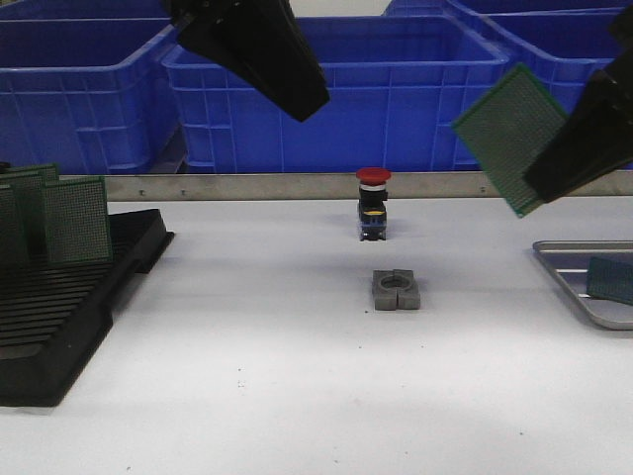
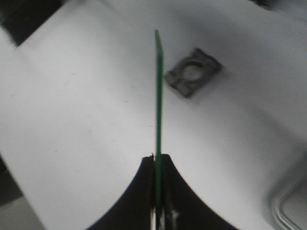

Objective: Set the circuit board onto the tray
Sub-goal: 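Lower the second board onto the silver tray with the right gripper and release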

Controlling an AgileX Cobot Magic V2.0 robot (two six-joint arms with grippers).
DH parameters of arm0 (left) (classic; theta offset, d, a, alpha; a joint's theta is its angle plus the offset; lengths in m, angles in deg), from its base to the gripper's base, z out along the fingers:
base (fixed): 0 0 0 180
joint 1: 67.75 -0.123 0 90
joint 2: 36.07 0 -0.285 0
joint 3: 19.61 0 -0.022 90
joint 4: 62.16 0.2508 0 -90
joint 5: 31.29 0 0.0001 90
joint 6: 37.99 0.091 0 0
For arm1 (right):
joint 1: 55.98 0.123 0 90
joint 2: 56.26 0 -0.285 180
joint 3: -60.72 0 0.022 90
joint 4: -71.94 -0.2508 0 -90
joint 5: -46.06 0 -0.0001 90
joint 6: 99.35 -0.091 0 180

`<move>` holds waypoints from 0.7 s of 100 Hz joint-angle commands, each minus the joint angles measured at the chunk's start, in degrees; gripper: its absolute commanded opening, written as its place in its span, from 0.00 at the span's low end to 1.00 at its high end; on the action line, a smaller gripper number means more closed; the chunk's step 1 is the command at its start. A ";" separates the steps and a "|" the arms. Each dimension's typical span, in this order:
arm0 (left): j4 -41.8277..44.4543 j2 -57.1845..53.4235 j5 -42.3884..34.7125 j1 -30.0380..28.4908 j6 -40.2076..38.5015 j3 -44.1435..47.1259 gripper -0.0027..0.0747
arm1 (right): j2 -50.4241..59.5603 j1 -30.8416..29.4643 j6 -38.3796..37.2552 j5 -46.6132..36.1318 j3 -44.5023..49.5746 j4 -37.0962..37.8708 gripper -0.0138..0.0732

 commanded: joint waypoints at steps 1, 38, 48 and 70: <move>-2.78 -2.74 -0.76 -0.10 -1.31 -1.90 0.69 | -0.35 -5.09 -3.69 -2.62 -1.41 -1.64 0.08; -3.52 -2.74 0.59 -0.10 -1.31 -1.90 0.69 | -10.76 -12.11 -6.17 -16.82 -1.41 -2.21 0.12; -3.52 -2.74 0.72 -0.10 -1.31 -1.90 0.69 | -11.25 -12.11 -6.17 -18.09 -1.47 -2.26 0.32; -3.52 -2.74 1.06 -0.10 -1.31 -1.90 0.64 | -10.95 -12.11 -6.17 -19.46 -1.59 -2.26 0.72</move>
